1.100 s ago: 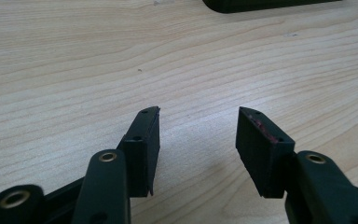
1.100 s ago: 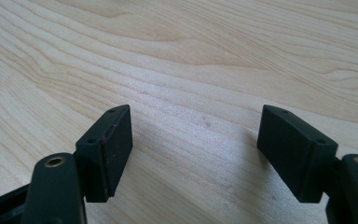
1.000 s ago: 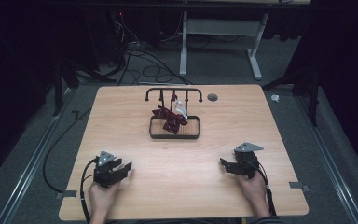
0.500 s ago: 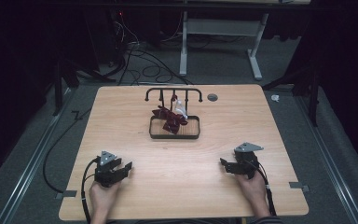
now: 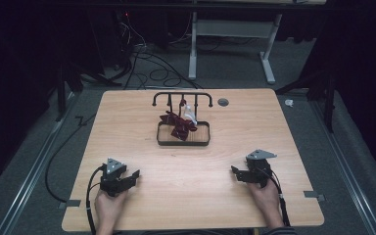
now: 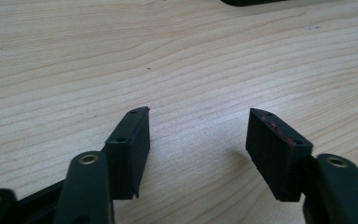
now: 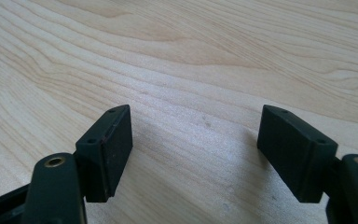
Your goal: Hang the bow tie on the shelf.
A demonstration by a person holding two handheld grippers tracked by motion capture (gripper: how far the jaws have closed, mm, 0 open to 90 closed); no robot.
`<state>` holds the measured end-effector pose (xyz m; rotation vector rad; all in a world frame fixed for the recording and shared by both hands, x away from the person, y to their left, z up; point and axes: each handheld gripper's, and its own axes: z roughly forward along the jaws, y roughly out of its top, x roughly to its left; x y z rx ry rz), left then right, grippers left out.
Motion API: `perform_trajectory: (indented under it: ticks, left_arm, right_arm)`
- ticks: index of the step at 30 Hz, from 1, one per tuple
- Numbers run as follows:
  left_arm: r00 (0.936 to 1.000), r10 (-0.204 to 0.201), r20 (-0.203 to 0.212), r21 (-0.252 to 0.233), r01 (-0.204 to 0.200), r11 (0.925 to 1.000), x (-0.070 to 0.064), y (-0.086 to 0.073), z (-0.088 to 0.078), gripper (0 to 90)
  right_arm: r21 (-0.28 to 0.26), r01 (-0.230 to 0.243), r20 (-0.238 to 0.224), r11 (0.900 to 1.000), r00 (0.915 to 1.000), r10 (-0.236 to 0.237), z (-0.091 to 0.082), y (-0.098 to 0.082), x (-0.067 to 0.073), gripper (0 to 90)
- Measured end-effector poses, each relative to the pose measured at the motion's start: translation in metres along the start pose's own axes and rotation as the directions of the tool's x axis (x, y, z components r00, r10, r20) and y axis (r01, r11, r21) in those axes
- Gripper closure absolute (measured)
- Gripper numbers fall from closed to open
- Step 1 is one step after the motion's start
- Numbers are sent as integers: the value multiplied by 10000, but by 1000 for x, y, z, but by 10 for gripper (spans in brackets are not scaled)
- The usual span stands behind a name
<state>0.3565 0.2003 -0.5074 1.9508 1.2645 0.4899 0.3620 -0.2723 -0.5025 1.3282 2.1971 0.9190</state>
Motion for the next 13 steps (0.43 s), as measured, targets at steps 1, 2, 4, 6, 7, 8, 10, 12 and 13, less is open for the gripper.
perform_trajectory:
  ticks: [1,2,4,6,7,8,10,12,13]
  left_arm:
    - [9999,94,-104,18,-93,10000,-2,0,0,391]
    - [9997,175,-142,66,-174,9998,-3,0,0,387]
    - [9993,287,-232,89,-285,9996,-4,0,1,386]
    - [9990,340,-274,98,-337,9994,-5,0,1,385]
    - [9986,409,-334,131,-405,9991,-6,0,1,384]
    - [9983,452,-363,135,-448,9989,-6,0,2,383]
    - [9985,433,-343,148,-428,9990,-6,0,1,380]
    - [9986,417,-338,133,-413,9991,-6,0,1,380]
    - [9986,412,-322,142,-407,9991,-6,0,1,380]
  right_arm:
    - [3,0,0,10000,10000,0,0,0,0,278]
    - [2,2,0,10000,10000,-2,0,0,0,278]
    - [4,2,1,10000,10000,-2,0,0,0,278]
    - [3,4,1,10000,10000,-4,0,0,0,278]
    - [4,0,-2,10000,10000,0,0,0,0,278]
    - [4,-1,-1,10000,10000,1,0,0,0,278]
    - [2,0,0,10000,10000,0,0,0,0,278]
    - [3,-3,-1,10000,10000,3,0,0,0,278]
    - [4,0,1,10000,10000,0,0,0,0,278]
